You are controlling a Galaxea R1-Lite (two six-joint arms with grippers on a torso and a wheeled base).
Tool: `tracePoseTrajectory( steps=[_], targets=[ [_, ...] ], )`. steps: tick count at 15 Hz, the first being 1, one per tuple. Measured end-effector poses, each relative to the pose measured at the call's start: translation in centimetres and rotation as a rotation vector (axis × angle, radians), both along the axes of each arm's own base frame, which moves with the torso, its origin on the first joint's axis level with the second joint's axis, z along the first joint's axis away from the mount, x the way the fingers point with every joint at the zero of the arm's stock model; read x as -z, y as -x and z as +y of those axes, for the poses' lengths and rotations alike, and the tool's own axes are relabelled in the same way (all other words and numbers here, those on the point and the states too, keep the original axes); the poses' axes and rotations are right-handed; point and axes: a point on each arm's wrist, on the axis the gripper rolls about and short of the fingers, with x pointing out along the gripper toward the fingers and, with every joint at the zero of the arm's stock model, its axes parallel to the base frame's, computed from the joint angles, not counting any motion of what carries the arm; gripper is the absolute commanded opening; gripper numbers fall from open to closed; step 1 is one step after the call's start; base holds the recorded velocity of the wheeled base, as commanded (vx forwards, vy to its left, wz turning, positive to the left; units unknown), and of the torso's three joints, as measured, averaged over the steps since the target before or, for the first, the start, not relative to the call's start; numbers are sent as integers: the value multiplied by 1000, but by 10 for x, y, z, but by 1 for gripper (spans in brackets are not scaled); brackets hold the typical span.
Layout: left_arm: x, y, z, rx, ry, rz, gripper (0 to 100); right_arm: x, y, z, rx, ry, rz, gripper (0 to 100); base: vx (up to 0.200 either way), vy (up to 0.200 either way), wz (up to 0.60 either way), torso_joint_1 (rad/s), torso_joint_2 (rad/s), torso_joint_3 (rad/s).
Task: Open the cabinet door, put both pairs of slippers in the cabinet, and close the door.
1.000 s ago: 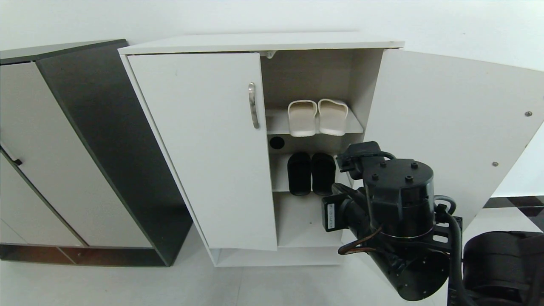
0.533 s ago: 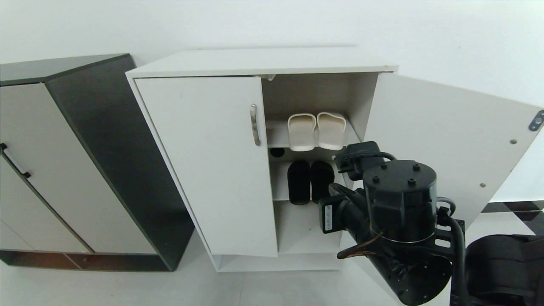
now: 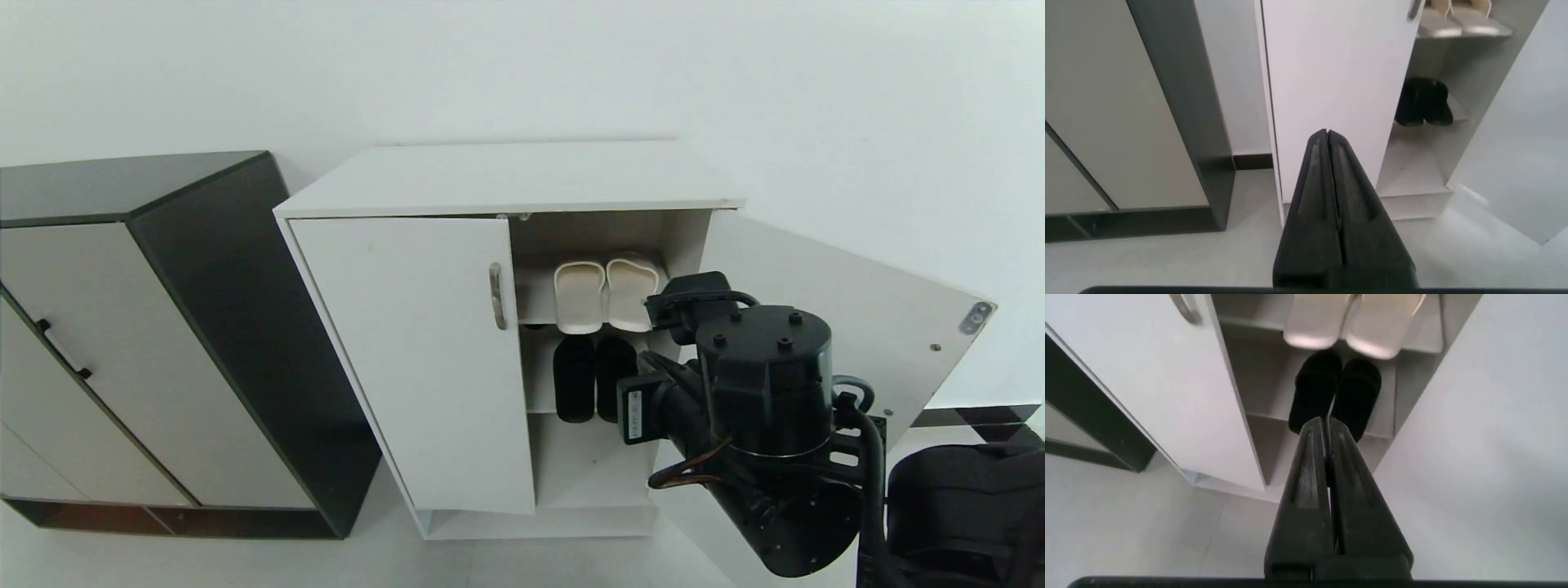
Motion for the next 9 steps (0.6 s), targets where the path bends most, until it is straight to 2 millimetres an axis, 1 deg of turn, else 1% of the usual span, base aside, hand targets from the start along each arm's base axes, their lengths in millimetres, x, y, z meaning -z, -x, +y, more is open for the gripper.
tracePoseTrajectory(
  steps=[9],
  targets=[
    [0,0,0,0,0,0,0,1,0,0,-2,6,3,0,0,0,0,188,-505,-314]
  ],
)
